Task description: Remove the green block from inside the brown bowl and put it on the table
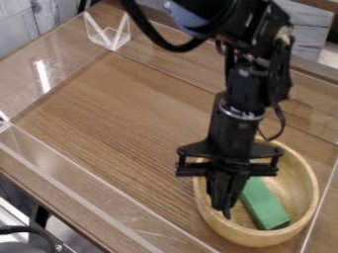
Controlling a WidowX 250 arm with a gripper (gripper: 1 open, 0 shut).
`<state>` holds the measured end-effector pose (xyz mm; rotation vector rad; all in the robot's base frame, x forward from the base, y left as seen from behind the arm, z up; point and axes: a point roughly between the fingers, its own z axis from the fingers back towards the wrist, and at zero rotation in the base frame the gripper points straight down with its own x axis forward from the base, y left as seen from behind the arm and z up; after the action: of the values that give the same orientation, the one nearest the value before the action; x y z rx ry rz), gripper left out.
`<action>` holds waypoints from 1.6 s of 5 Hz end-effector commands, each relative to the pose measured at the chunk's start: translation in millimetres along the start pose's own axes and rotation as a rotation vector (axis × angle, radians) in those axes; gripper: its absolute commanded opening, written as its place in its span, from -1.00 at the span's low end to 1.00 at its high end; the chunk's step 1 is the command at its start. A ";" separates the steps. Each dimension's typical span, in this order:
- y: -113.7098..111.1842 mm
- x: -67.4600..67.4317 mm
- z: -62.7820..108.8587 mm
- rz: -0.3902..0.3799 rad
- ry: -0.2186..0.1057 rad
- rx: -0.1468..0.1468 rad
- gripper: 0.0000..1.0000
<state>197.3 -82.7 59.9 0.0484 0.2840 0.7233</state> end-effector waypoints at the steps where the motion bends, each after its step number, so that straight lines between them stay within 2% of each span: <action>1: 1.3 6.3 32.8 0.004 -0.026 -0.077 -1.00; 2: 12.8 18.9 76.8 0.031 -0.026 -0.146 -1.00; 3: 22.6 32.1 131.1 0.061 -0.050 -0.214 -1.00; 4: 24.2 57.2 167.2 0.062 -0.079 -0.248 -1.00; 5: 15.7 63.5 153.2 0.036 -0.098 -0.262 1.00; 6: 11.1 63.0 138.9 0.044 -0.107 -0.282 1.00; 7: -4.3 70.4 127.1 0.024 -0.132 -0.304 1.00; 8: -17.9 41.6 116.0 0.040 -0.130 -0.315 1.00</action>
<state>265.8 -64.4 142.7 -0.1650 0.1011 0.7917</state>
